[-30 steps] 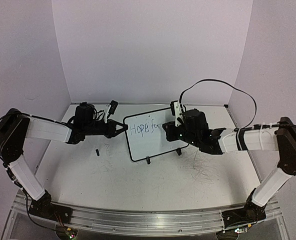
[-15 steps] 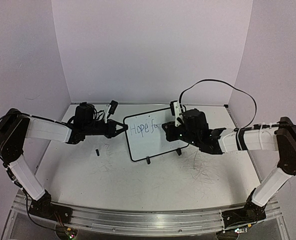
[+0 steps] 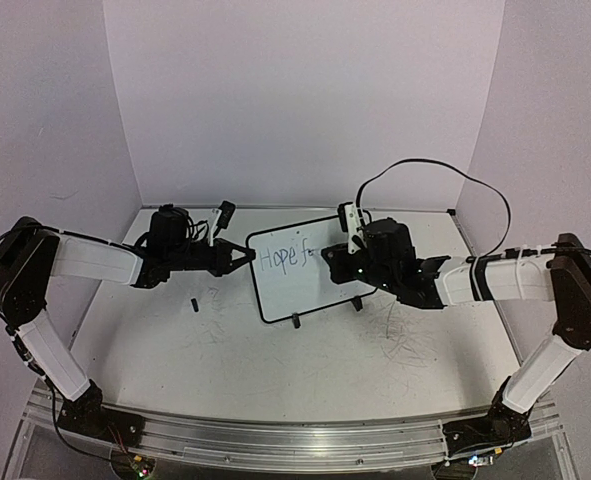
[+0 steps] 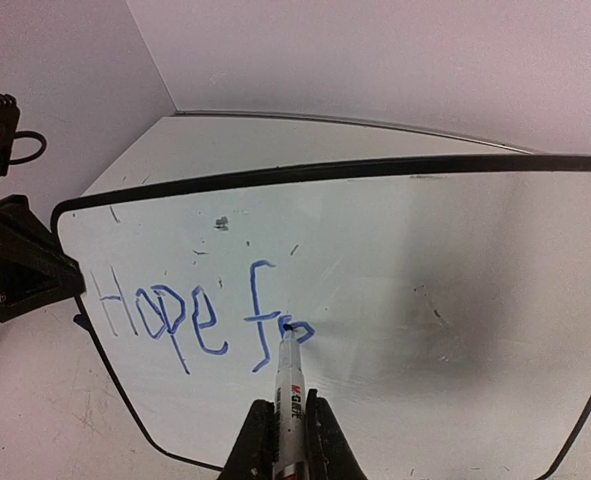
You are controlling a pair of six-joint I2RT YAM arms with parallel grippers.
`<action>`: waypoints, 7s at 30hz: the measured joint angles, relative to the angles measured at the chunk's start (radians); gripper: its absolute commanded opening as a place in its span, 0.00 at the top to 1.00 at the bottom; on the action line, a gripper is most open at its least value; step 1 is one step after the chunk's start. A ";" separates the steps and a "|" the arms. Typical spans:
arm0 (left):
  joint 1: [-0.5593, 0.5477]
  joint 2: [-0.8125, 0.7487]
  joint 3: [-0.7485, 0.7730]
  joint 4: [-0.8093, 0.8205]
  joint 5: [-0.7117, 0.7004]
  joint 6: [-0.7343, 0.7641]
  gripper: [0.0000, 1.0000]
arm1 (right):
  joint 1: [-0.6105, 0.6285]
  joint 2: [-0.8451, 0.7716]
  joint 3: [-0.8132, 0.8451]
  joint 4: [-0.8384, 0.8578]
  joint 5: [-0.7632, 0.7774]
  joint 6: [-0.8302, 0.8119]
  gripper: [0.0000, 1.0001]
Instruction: Write a sentence on the whiteboard
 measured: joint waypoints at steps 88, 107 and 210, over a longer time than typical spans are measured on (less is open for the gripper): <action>-0.001 -0.014 0.000 -0.024 -0.007 0.015 1.00 | -0.013 -0.022 -0.042 -0.007 0.010 0.005 1.00; -0.001 -0.018 0.000 -0.034 -0.007 0.018 1.00 | -0.011 -0.022 0.000 -0.014 0.056 -0.005 1.00; -0.003 -0.032 -0.006 -0.049 -0.031 0.022 1.00 | -0.071 -0.048 -0.070 0.005 -0.018 -0.032 1.00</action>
